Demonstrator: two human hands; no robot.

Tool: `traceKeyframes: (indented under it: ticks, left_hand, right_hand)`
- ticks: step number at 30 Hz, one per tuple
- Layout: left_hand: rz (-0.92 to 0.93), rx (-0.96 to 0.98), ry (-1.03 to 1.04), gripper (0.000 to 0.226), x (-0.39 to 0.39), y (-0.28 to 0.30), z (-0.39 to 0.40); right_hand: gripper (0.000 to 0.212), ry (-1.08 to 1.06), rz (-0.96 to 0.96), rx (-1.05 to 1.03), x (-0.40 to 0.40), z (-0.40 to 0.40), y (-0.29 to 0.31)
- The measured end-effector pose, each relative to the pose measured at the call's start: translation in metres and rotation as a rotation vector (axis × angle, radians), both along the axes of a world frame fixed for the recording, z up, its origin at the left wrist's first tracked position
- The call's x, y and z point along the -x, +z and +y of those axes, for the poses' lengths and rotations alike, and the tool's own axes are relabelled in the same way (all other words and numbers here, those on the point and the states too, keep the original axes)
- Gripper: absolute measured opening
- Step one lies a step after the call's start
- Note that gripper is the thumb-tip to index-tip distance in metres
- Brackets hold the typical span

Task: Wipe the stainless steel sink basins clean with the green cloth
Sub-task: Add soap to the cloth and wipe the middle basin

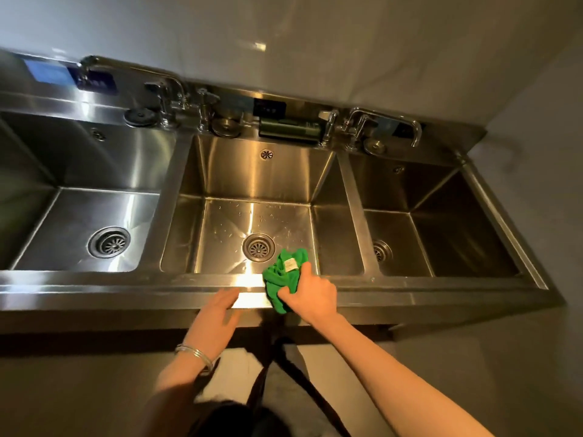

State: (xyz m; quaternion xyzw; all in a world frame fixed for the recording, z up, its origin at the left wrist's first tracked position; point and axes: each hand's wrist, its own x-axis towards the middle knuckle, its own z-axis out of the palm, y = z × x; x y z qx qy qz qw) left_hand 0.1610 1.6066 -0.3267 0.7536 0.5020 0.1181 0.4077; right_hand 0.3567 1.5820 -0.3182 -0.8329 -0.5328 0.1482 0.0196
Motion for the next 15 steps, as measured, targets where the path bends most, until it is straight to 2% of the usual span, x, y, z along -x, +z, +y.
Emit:
traceKeyframes:
  ticks: [5, 8, 12, 15]
  left_hand:
    - [0.019, 0.041, 0.190, 0.045, 0.046, 0.001, -0.003]
    - [0.059, 0.065, 0.253, 0.047, 0.062, 0.003, -0.005]
    - [0.076, 0.067, 0.255, 0.047, 0.067, 0.003, -0.002]
    - [0.070, 0.055, 0.229, 0.047, 0.062, 0.005, 0.005]
  right_hand:
    - [0.048, 0.249, 0.037, -0.036, 0.087, 0.035, -0.004]
    - [0.047, 0.320, 0.051, -0.013, 0.111, 0.043, -0.004]
    - [0.047, 0.278, 0.000, 0.037, 0.074, 0.026, -0.001]
    - [0.049, 0.120, -0.090, 0.117, 0.009, 0.002, 0.005]
